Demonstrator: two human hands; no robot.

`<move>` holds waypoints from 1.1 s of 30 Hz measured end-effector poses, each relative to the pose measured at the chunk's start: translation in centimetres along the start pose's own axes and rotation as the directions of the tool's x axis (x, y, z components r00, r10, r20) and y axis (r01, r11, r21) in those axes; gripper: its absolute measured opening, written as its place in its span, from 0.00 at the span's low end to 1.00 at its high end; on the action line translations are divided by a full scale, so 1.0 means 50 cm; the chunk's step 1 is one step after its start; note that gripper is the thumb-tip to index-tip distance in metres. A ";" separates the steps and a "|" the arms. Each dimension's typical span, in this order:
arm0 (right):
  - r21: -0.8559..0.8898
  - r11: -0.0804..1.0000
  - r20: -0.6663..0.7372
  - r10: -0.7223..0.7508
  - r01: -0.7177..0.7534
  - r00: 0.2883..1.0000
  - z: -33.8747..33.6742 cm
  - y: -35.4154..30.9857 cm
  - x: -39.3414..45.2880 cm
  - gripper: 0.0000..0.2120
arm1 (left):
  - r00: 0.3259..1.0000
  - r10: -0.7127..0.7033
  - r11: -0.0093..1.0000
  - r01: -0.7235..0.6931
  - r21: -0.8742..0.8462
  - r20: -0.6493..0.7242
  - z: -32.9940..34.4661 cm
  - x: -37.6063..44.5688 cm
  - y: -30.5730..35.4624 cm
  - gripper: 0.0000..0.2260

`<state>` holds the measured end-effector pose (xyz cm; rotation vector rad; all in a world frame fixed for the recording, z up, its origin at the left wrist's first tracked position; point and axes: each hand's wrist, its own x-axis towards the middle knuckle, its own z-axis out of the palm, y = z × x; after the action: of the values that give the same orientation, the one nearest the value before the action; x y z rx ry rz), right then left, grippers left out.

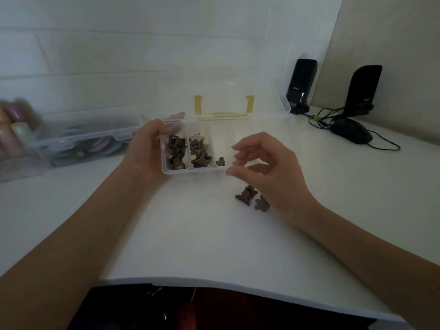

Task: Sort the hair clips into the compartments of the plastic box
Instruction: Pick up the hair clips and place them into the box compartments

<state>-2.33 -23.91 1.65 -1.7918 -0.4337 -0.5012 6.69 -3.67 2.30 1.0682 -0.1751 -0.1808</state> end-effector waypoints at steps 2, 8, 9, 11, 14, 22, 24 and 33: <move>0.037 0.999 -0.092 0.013 -0.010 0.996 -0.012 0.001 0.009 0.06 | 1.000 0.002 1.000 -0.003 0.023 0.008 -0.002 0.000 0.006 0.18; 0.120 0.988 -0.320 0.134 -0.100 0.938 -0.041 0.015 0.031 0.04 | 0.999 0.036 0.999 -0.035 0.039 -0.022 -0.010 -0.006 0.015 0.20; 0.124 0.987 -0.321 0.137 -0.102 0.937 -0.042 0.016 0.032 0.03 | 0.999 0.037 0.998 -0.036 0.041 -0.020 -0.008 -0.007 0.015 0.20; 0.120 0.989 -0.306 0.119 -0.086 0.944 -0.041 0.014 0.031 0.05 | 0.999 0.045 0.997 -0.044 0.056 -0.014 -0.004 -0.011 0.016 0.20; 0.063 0.997 -0.296 0.068 -0.052 0.953 -0.040 0.008 0.030 0.11 | 0.998 0.055 0.996 -0.054 0.065 -0.018 -0.003 -0.014 0.019 0.21; -0.167 0.985 -0.253 -0.079 0.037 0.964 -0.027 0.006 0.018 0.11 | 0.998 0.055 0.996 -0.055 0.072 -0.004 0.003 -0.022 0.021 0.21; -0.189 0.981 -0.262 -0.083 0.033 0.961 -0.027 0.004 0.019 0.10 | 0.998 0.057 0.996 -0.057 0.074 0.000 0.004 -0.022 0.020 0.21; -0.344 0.939 -0.299 -0.124 0.014 0.946 -0.042 0.006 0.019 0.06 | 0.998 0.067 0.996 -0.069 0.063 0.020 0.004 -0.021 0.021 0.21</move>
<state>-1.59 -25.99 2.42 -1.9809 -0.1929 -0.9458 5.70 -3.13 3.25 1.1223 -0.2345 -0.1243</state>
